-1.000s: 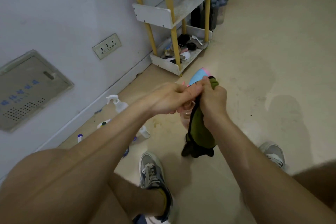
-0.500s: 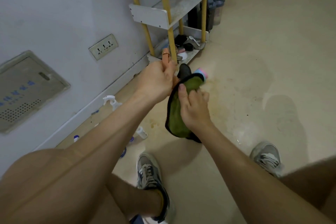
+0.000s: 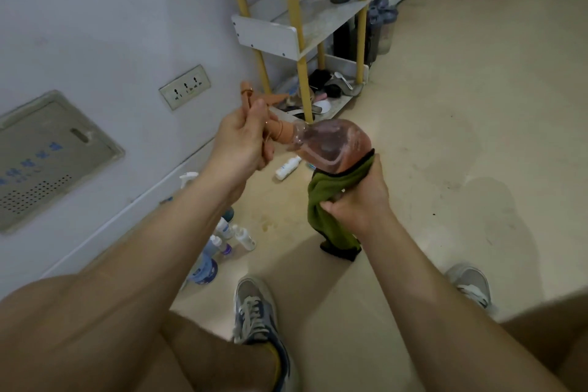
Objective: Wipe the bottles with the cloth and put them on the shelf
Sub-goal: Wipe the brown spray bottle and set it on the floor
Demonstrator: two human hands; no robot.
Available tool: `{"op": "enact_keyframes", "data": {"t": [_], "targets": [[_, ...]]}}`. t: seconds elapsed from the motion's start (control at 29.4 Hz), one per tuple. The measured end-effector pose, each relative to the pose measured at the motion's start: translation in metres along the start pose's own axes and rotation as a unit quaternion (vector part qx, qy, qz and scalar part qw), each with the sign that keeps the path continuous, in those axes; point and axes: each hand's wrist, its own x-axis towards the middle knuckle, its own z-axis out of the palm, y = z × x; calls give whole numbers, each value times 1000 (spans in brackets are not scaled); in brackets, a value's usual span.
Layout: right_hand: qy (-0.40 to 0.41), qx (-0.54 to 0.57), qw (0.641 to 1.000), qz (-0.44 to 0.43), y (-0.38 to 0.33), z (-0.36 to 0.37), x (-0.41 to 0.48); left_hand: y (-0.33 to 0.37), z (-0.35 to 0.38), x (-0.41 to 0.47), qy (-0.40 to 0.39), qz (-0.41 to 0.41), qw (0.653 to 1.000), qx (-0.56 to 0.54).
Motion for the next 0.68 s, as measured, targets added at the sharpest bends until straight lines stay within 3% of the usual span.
{"op": "enact_keyframes", "data": {"t": [0.1, 0.2, 0.37, 0.48, 0.61, 0.68], "targets": [[12, 48, 999, -21, 3, 16, -1, -20, 21, -21, -81, -57, 995, -5], [4, -17, 1000, -2, 22, 26, -11, -37, 42, -35, -152, -28, 985, 80], [-15, -150, 988, -41, 53, 24, -17, -46, 33, -10, -104, -9, 950, 293], [-2, -120, 992, -25, 56, 23, -12, -42, 36, -22, -112, 50, 915, 385], [79, -60, 994, -43, 30, 2, 12, -27, 20, -31, -204, 124, 905, 352], [118, -105, 983, -88, 14, -9, 21, -16, 5, -28, -254, 129, 904, 318]]}}
